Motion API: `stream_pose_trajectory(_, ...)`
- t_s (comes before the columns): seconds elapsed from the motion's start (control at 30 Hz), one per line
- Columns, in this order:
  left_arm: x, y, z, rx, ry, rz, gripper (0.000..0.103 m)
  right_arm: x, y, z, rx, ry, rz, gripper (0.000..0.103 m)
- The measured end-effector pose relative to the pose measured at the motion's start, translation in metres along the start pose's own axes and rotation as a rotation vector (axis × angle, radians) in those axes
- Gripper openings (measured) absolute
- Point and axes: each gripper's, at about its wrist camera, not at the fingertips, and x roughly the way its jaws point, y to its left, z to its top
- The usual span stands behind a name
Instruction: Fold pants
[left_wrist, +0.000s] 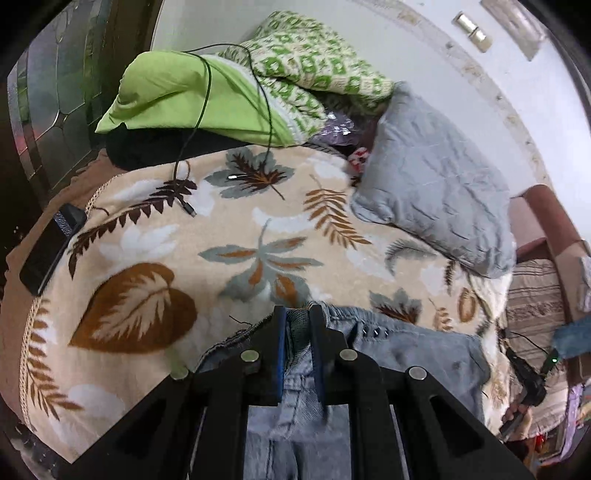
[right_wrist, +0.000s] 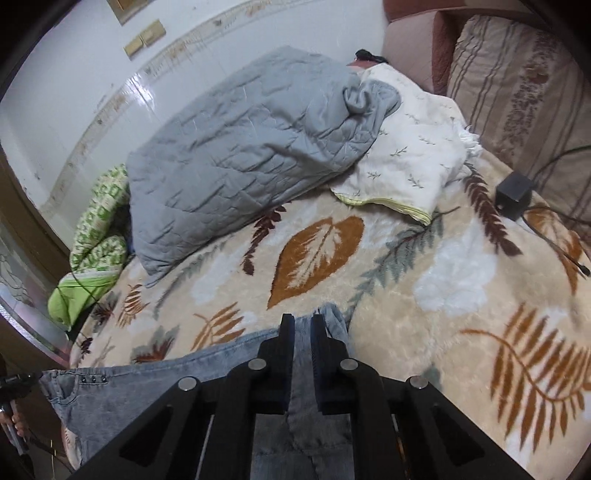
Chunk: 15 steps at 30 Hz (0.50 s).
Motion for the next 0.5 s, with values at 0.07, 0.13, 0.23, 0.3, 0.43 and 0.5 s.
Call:
stream_pose_trajectory(0.07, -0.014, 0.0, -0.014, 0.008, -0.01, -0.022, 0.012, -0.01, -0.003, -0.01, 0.007, 0.005, 0.012, 0.01)
stream_pose_trajectory(0.13, -0.027, -0.001, -0.029, 0.024, -0.019, -0.042, 0.012, -0.016, -0.008, -0.016, 0.023, 0.0, 0.031, 0.01)
stream_pose_trajectory(0.23, -0.045, -0.001, -0.053, 0.025, -0.03, -0.069, 0.012, -0.016, -0.026, -0.016, 0.143, 0.009, 0.07, 0.011)
stream_pose_trajectory(0.3, -0.053, -0.002, -0.063, 0.027, -0.035, -0.079, 0.012, -0.011, -0.034, -0.013, 0.181, 0.015, 0.069, 0.011)
stream_pose_trajectory(0.43, -0.061, -0.005, -0.082, 0.025, -0.038, -0.089, 0.012, 0.011, -0.037, -0.002, 0.191, 0.05, 0.04, 0.013)
stream_pose_trajectory(0.5, -0.063, -0.006, -0.089, 0.019, -0.041, -0.097, 0.012, 0.028, -0.035, 0.003, 0.199, 0.094, 0.04, 0.015)
